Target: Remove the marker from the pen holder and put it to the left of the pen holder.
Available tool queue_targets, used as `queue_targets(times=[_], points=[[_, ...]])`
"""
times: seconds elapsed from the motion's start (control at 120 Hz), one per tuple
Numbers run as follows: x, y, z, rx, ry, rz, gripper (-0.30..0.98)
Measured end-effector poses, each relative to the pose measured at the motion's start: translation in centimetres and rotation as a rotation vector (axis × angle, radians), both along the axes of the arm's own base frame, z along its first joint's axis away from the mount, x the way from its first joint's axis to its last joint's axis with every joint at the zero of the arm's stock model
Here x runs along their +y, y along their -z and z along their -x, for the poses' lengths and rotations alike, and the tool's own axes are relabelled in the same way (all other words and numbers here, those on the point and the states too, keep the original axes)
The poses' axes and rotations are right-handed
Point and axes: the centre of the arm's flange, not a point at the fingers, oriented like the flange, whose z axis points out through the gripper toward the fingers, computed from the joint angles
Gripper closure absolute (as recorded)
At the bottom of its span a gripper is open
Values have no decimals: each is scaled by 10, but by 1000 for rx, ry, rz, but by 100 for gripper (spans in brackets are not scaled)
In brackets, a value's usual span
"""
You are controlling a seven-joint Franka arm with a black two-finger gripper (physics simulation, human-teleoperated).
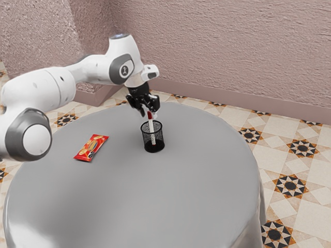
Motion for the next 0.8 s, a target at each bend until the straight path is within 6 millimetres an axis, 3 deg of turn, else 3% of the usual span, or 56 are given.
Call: queue_targets(times=[0.217, 0.8], points=[[1, 3, -4, -33, -14, 1, 51], [2, 1, -5, -49, -27, -4, 67]])
